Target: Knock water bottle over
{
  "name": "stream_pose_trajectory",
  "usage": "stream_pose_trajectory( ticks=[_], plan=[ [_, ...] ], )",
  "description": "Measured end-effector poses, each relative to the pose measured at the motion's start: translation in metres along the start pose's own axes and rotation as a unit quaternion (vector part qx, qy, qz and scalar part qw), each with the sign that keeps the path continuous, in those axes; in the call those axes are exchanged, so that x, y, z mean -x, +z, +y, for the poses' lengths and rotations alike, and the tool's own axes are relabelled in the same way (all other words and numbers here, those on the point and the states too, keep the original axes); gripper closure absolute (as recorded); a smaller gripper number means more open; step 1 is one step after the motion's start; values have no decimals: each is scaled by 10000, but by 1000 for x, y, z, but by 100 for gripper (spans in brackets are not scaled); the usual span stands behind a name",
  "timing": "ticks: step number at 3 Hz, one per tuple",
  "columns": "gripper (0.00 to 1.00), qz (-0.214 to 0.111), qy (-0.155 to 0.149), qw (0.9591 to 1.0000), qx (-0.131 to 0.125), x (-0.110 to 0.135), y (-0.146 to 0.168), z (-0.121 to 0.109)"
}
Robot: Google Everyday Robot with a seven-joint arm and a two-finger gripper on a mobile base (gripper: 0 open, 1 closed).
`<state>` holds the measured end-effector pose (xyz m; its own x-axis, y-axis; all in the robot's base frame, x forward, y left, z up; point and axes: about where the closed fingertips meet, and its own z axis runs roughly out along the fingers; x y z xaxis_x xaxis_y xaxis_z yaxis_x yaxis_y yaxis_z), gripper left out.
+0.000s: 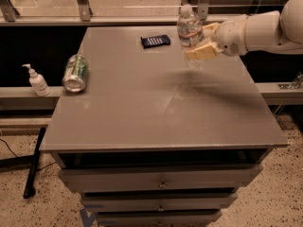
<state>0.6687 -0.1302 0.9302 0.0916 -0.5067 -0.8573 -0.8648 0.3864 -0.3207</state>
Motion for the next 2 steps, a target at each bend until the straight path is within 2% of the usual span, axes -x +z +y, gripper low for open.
stream_pose_trajectory(
  ticks=[1, 2],
  plan=[
    [100, 636, -901, 9932, 383, 12, 18, 24],
    [100, 1301, -1778, 9727, 729, 12, 34, 49]
  ],
)
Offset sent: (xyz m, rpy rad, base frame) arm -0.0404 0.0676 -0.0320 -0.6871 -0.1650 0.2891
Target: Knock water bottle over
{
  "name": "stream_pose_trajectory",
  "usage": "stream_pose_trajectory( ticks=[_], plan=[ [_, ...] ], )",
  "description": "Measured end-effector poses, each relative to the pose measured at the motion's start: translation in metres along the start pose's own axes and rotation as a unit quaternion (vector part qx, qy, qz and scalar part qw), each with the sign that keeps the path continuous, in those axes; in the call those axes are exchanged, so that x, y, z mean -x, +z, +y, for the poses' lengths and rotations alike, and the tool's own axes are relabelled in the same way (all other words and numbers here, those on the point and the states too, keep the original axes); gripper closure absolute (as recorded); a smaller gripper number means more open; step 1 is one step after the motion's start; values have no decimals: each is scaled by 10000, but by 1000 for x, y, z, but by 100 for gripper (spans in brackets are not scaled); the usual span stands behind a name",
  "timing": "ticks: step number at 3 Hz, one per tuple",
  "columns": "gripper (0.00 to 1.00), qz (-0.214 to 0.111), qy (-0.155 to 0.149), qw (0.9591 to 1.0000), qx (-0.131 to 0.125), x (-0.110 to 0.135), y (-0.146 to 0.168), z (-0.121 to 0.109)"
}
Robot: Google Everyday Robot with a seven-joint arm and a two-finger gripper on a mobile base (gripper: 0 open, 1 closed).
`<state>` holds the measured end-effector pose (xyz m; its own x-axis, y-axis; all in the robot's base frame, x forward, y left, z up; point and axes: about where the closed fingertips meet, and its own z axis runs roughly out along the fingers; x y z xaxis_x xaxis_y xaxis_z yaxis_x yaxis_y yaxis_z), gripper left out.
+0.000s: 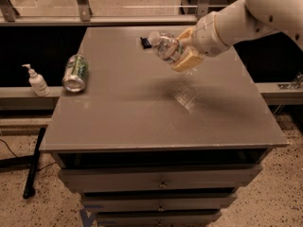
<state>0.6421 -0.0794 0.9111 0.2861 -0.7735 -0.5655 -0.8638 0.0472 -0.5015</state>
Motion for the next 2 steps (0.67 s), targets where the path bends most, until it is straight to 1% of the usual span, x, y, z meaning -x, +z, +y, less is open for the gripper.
stream_pose_trajectory(
  ticks=[1, 2],
  plan=[
    [100, 502, -795, 9949, 352, 7, 13, 15],
    [100, 857, -1477, 9828, 711, 9, 21, 28]
  ],
)
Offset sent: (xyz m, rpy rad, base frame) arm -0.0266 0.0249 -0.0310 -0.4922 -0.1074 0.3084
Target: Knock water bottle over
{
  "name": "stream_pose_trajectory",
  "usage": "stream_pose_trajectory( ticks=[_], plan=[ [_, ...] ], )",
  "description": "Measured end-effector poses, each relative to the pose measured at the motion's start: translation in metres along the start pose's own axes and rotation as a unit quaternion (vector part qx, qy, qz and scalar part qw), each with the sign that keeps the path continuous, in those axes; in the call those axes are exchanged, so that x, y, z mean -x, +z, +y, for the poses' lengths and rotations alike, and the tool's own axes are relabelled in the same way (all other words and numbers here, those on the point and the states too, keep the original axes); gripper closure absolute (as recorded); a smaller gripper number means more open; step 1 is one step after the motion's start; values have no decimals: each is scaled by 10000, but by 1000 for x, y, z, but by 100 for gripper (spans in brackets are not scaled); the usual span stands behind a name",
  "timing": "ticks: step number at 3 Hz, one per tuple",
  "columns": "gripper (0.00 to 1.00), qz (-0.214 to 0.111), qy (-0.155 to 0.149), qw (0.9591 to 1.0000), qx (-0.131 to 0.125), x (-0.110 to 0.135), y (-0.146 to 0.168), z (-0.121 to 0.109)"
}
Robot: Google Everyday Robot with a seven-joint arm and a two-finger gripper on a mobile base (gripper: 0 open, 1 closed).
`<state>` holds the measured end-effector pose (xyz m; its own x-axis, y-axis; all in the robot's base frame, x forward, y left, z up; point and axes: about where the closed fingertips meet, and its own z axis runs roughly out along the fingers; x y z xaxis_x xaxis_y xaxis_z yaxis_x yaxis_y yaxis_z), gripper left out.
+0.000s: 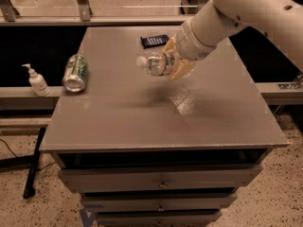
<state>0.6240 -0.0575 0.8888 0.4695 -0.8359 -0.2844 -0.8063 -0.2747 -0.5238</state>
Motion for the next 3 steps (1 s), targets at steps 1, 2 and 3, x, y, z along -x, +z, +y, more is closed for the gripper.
stream_pose_trajectory(
  ticks=[1, 2, 3],
  plan=[
    [100, 313, -799, 9953, 450, 2, 5, 10],
    [100, 656, -1799, 9745, 1166, -3, 12, 32],
    [97, 1004, -2506, 9490, 1630, -8, 16, 49]
  ],
)
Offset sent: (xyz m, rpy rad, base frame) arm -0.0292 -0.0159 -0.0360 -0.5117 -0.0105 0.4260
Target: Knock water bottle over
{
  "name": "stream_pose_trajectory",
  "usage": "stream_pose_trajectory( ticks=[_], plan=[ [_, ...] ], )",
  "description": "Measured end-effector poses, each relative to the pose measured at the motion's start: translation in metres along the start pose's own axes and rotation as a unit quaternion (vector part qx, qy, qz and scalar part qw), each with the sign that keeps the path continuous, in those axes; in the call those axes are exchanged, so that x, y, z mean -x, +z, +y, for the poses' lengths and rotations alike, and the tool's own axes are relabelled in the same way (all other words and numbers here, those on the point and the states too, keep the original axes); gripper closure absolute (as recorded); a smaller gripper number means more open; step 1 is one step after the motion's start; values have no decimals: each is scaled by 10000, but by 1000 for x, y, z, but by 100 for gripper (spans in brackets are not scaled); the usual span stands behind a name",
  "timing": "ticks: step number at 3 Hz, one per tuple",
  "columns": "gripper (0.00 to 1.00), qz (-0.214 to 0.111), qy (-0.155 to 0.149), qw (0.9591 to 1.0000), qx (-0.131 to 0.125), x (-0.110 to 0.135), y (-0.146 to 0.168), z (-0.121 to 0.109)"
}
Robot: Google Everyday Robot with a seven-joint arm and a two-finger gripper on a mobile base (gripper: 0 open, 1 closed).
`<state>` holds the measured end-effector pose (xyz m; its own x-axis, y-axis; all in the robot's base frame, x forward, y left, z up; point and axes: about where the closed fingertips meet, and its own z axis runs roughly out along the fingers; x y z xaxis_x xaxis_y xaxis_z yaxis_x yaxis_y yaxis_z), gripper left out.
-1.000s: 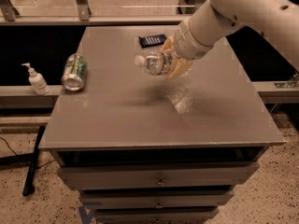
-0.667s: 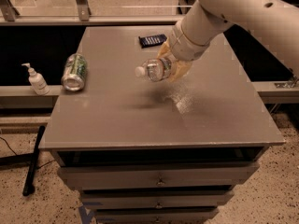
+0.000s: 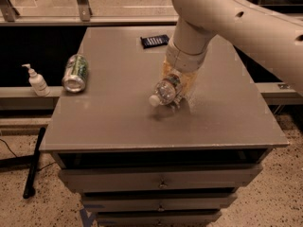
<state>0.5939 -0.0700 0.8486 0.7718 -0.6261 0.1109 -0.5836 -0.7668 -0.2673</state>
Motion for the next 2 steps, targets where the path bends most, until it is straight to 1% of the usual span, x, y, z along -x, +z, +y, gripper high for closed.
stream_pose_trajectory(
  ticks=[1, 2],
  plan=[
    [75, 204, -343, 9989, 251, 3, 5, 7],
    [52, 324, -635, 9963, 481, 6, 9, 14]
  ],
)
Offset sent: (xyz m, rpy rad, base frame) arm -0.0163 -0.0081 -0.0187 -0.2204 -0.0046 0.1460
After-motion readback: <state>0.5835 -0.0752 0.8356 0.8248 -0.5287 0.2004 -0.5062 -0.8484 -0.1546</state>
